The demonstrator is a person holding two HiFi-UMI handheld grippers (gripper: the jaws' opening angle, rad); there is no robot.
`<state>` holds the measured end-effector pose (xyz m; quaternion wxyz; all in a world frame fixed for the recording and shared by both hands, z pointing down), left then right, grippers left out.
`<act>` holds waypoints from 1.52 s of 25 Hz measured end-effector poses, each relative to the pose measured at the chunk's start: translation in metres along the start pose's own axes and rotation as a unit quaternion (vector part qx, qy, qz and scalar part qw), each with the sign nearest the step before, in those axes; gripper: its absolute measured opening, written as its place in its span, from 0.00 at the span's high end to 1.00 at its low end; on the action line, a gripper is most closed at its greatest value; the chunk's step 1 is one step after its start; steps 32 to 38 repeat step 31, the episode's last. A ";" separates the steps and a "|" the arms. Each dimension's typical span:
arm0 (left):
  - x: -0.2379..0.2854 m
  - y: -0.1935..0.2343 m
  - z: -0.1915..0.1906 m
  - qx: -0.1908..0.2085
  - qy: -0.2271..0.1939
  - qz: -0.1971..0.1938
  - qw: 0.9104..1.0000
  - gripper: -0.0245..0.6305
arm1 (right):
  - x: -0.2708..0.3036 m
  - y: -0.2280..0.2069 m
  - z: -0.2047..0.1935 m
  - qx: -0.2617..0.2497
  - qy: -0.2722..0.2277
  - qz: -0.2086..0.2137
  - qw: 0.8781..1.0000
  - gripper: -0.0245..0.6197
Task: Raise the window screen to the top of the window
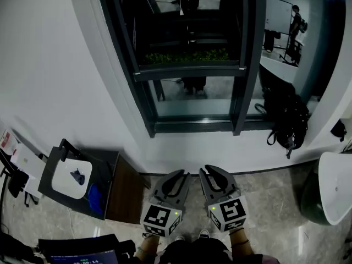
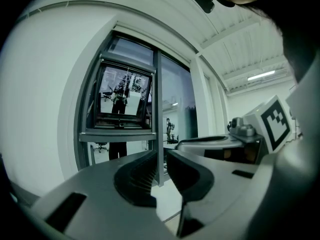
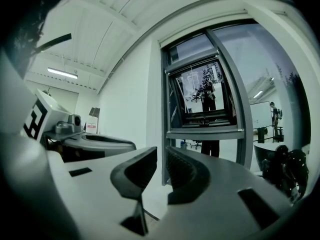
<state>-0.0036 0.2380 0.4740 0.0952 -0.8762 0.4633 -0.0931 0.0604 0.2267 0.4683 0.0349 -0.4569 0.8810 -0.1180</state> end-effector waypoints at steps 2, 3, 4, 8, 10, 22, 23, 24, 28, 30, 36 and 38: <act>-0.008 0.003 -0.002 -0.002 0.000 -0.001 1.000 0.88 | 0.001 0.011 -0.004 0.002 0.006 0.000 1.000 0.87; -0.012 0.005 -0.003 -0.003 0.000 -0.001 1.000 0.88 | 0.000 0.016 -0.006 0.002 0.008 0.000 1.000 0.87; -0.015 0.005 -0.005 -0.003 0.001 -0.001 1.000 0.88 | 0.000 0.021 -0.008 0.002 0.009 0.000 1.000 0.87; -0.031 0.010 -0.010 -0.005 0.002 0.002 1.000 0.88 | -0.001 0.038 -0.010 0.003 0.006 -0.004 1.000 0.87; -0.039 0.014 -0.011 -0.014 -0.001 0.001 1.000 0.88 | -0.002 0.044 -0.013 -0.001 0.008 -0.009 1.000 0.87; -0.060 0.011 -0.029 -0.033 0.007 -0.018 0.999 0.88 | -0.012 0.058 -0.029 0.011 0.005 -0.030 0.999 0.87; -0.061 0.010 -0.030 -0.034 0.007 -0.019 0.999 0.88 | -0.012 0.058 -0.030 0.011 0.006 -0.031 0.999 0.87; -0.061 0.009 -0.030 -0.035 0.007 -0.020 0.999 0.88 | -0.013 0.058 -0.031 0.012 0.006 -0.033 0.999 0.87; -0.062 0.007 -0.031 -0.028 0.010 -0.022 0.999 0.91 | -0.016 0.057 -0.031 0.012 0.007 -0.038 0.999 0.87; -0.063 0.006 -0.031 -0.026 0.010 -0.022 0.999 0.91 | -0.016 0.058 -0.031 0.011 0.007 -0.039 0.999 0.87; -0.063 0.005 -0.031 -0.025 0.010 -0.022 0.999 0.91 | -0.017 0.058 -0.031 0.010 0.007 -0.040 0.999 0.87; -0.063 0.005 -0.031 -0.025 0.010 -0.022 0.999 0.91 | -0.017 0.058 -0.031 0.010 0.007 -0.040 0.999 0.87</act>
Point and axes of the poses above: the fingertips, and each gripper's own axes: x forward along the fingers, y to its left, z out of its top, the point moved 2 cm from there along -x, backward along the fingers, and after that the axes turned 15 degrees about x, right-handed, at the moved point
